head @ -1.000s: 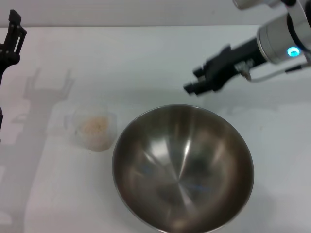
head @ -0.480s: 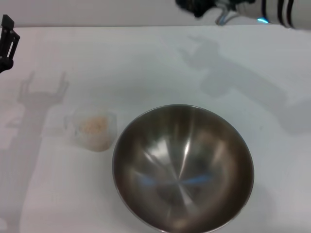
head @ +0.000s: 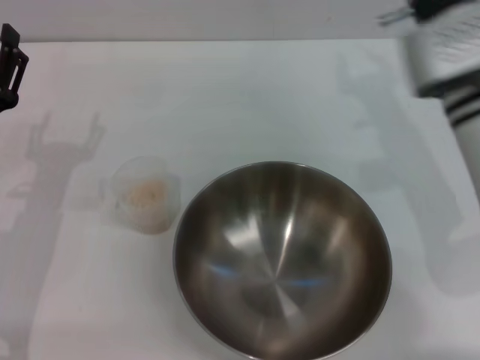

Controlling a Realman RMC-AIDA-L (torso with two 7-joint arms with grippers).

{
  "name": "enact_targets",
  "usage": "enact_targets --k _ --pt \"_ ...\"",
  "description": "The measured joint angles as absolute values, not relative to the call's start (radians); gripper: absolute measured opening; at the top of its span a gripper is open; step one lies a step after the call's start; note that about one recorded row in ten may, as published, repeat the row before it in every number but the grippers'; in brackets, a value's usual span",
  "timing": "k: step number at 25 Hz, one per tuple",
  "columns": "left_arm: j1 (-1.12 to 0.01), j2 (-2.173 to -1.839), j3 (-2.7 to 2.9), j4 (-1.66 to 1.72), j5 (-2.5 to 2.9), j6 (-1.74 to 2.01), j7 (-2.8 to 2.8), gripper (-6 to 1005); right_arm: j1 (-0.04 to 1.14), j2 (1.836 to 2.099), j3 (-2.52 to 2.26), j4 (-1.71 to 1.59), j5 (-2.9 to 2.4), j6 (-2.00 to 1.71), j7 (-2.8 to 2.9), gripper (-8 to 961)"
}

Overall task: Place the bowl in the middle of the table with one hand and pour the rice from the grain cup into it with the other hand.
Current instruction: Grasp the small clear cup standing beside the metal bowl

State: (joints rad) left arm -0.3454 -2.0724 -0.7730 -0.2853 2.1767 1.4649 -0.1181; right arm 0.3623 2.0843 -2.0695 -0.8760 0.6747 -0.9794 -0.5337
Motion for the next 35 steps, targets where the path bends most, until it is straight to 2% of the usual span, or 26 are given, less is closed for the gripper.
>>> enact_targets --k 4,10,20,35 --pt "-0.339 -2.072 -0.769 -0.285 2.181 1.472 -0.118 733 0.379 2.081 -2.060 -0.691 0.670 -1.148 -0.233 484" --pt "-0.266 -2.072 -0.671 -0.285 2.186 1.562 -0.118 730 0.424 2.073 -2.027 -0.307 0.663 -1.343 0.250 484" --pt "-0.122 -2.070 -0.465 -0.248 2.186 1.588 -0.117 725 0.446 2.063 -2.024 -0.216 0.663 -1.351 0.265 484" --pt "-0.103 -2.075 -0.356 -0.243 2.184 1.453 -0.117 718 0.487 2.055 -2.033 -0.183 0.661 -1.355 0.264 485"
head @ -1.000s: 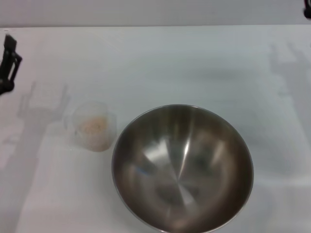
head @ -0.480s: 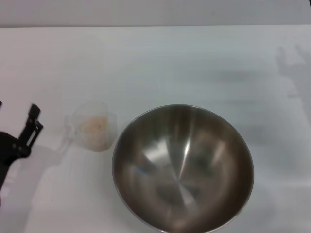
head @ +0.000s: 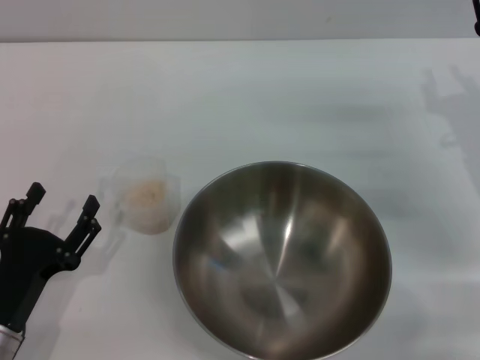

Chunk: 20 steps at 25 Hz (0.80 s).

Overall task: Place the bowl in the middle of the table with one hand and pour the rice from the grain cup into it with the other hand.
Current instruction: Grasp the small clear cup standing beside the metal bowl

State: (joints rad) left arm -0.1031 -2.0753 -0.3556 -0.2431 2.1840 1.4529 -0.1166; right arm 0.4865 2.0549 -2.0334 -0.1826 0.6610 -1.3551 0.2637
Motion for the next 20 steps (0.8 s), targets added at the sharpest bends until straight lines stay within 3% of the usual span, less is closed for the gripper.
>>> enact_targets --k 20 --pt "-0.183 -2.075 -0.368 -0.235 2.177 1.296 -0.115 709 0.479 2.056 -2.029 -0.181 0.661 -1.361 0.255 484"
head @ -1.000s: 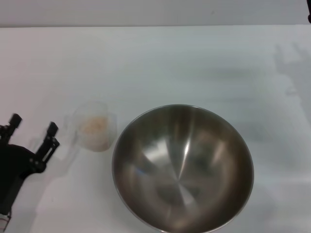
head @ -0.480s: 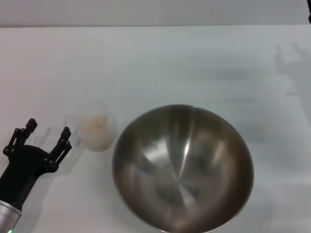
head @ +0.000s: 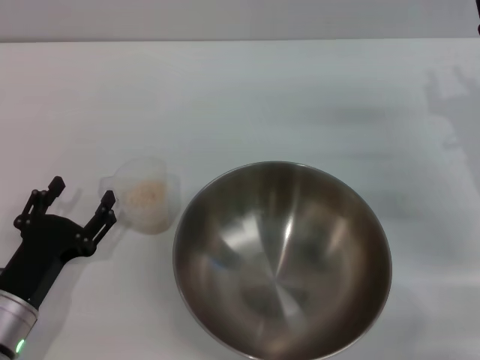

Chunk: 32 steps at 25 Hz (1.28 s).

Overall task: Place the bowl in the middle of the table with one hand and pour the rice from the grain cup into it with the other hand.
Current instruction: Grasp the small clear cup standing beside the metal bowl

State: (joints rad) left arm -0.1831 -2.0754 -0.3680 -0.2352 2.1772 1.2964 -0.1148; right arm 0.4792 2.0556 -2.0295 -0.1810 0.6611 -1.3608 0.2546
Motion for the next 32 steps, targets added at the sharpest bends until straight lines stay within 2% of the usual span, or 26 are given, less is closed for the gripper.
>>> enact_targets --k 26,32 --pt "-0.222 -2.077 -0.402 -0.246 2.183 1.247 -0.084 697 0.499 2.056 -2.026 -0.179 0.661 -1.339 0.255 484" --pt "-0.222 -2.077 -0.401 -0.246 2.183 1.251 -0.083 404 0.498 2.056 -2.026 -0.177 0.661 -1.339 0.255 485"
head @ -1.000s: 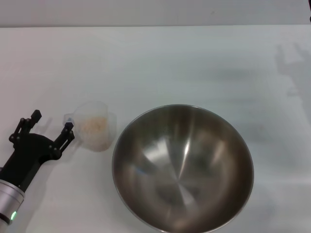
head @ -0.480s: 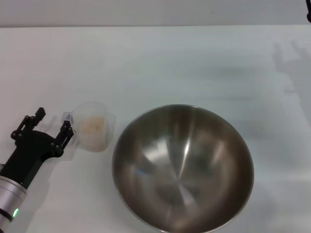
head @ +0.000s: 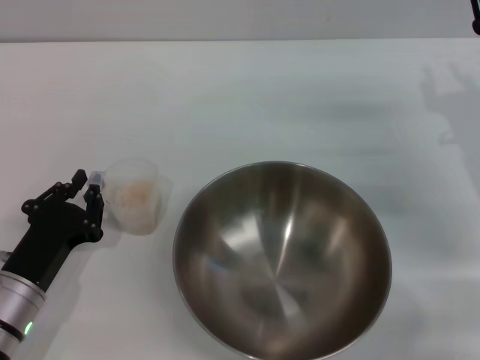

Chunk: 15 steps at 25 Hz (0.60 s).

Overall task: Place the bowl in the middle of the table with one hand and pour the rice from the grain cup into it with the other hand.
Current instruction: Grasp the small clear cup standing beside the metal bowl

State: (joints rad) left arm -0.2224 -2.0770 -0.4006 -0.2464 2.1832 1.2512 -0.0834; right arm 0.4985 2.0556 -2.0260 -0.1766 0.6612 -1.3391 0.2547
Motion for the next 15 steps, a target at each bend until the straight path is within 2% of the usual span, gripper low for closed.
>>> enact_targets --k 5,9,15 --pt "-0.222 -2.077 -0.400 -0.258 2.184 1.254 -0.082 236 0.498 2.056 -2.026 -0.170 0.661 -1.339 0.255 485" --pt "-0.227 -2.077 -0.401 -0.259 2.185 1.265 -0.078 27 0.498 2.056 -2.026 -0.165 0.661 -1.339 0.255 485" --pt "-0.242 -2.078 -0.412 -0.286 2.178 1.365 0.049 25 0.498 2.056 -2.026 -0.158 0.663 -1.341 0.255 485"
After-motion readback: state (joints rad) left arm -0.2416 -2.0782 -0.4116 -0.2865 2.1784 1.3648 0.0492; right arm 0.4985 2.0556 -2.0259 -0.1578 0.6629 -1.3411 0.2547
